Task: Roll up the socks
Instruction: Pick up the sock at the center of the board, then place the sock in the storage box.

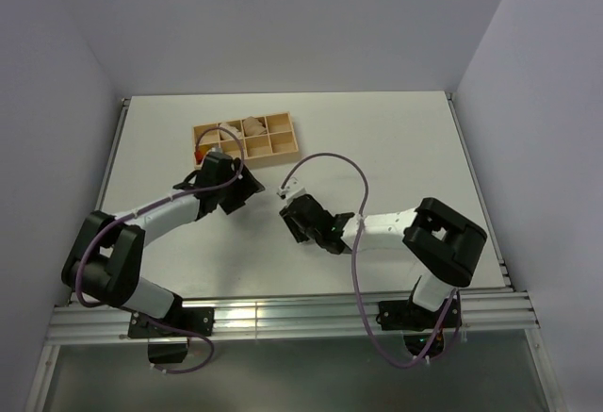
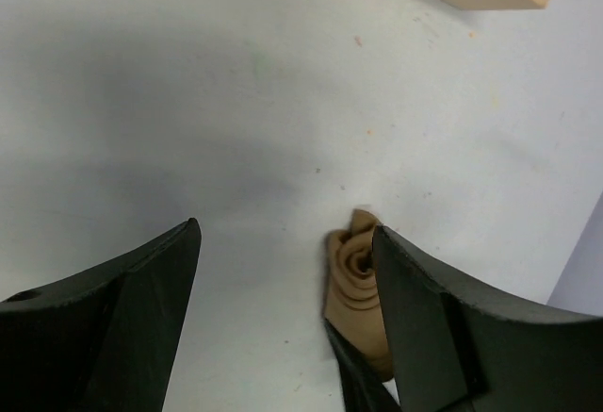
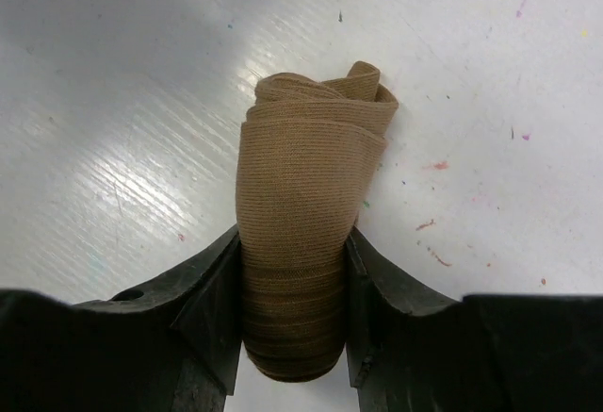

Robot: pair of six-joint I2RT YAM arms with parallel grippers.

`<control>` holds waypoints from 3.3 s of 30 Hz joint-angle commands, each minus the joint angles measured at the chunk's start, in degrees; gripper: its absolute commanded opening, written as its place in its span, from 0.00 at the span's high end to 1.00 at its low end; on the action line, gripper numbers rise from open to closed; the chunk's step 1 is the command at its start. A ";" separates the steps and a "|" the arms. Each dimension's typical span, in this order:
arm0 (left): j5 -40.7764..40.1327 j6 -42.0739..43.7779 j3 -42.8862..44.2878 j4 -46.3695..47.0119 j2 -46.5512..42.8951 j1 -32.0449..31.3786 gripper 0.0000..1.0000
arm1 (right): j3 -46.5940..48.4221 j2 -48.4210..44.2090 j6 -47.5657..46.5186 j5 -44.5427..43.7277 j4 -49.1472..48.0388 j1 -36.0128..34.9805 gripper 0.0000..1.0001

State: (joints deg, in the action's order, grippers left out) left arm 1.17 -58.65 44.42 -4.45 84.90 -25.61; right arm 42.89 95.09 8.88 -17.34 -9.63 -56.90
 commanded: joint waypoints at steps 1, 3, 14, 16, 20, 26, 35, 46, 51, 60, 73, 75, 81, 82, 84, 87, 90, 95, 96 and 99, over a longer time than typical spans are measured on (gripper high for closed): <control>-0.91 2.14 -0.57 -2.14 -2.90 2.30 0.21 | -1.94 -3.06 2.19 4.16 4.62 2.06 1.00; -2.91 3.01 0.48 -2.84 -3.51 3.19 0.22 | -1.76 -5.17 2.10 5.82 4.71 3.20 1.00; -10.84 10.48 21.03 -11.63 8.25 7.41 0.33 | 1.84 -9.48 0.17 9.35 5.14 6.54 1.00; -10.49 11.19 23.76 -12.69 11.66 8.37 0.36 | 2.19 -10.09 -0.09 9.52 5.41 6.89 1.00; -12.33 12.68 30.79 -16.11 16.34 9.17 0.38 | 2.46 -11.50 -0.44 11.10 5.32 8.12 1.00; -16.37 14.97 33.18 -17.87 17.05 10.93 0.43 | 3.25 -13.61 -1.15 11.98 5.67 9.53 1.00; -13.49 20.68 35.47 -16.74 18.98 12.51 0.52 | 8.95 -14.49 -4.04 15.31 7.43 13.39 1.00; -4.86 19.72 33.80 -12.08 20.21 11.63 0.52 | 24.42 -3.08 -15.89 25.16 4.54 21.48 1.00; -3.98 18.40 34.76 -11.37 22.14 10.05 0.53 | 33.91 6.58 -20.92 31.04 3.74 24.29 1.00; -4.95 17.87 38.10 -10.93 27.33 7.85 0.54 | 46.57 17.49 -27.60 35.89 8.22 26.49 1.00; -7.67 19.63 40.65 -12.78 30.93 6.88 0.70 | 50.10 23.12 -27.17 36.41 11.47 26.67 1.00; -7.32 20.68 40.39 -13.04 30.94 6.80 0.79 | 49.92 23.04 -26.82 36.77 11.91 26.67 1.00; -5.30 24.01 36.80 -11.99 29.36 6.62 0.87 | 48.07 21.72 -25.50 37.03 11.99 26.58 1.00; -5.30 24.55 36.00 -11.64 29.01 6.62 0.87 | 47.64 21.54 -25.32 37.12 12.09 26.58 1.00; -4.51 26.39 34.07 -10.59 28.13 6.71 0.89 | 45.97 20.32 -25.15 36.51 10.35 25.97 1.00; -3.98 28.15 33.36 -10.93 27.60 6.71 0.90 | 43.33 19.35 -24.36 35.45 8.24 25.44 1.00; -2.93 29.21 32.57 -10.41 26.90 6.71 0.90 | 42.19 19.08 -24.27 34.66 7.52 25.53 1.00; -2.05 30.35 30.90 -9.79 25.75 6.71 0.90 | 42.27 19.43 -24.27 33.69 7.00 25.53 1.00; -1.96 30.61 30.81 -9.88 25.66 6.71 0.90 | 42.18 19.26 -24.09 33.69 6.64 25.53 1.00; -1.70 31.23 30.20 -9.97 25.40 6.71 0.90 | 42.27 18.91 -23.65 34.04 5.94 25.53 1.00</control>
State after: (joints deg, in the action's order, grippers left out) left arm -3.01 -29.32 76.66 -12.27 111.92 -18.68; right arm 84.99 117.69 -15.84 17.17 0.08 -30.98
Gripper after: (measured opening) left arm 0.154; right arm 0.453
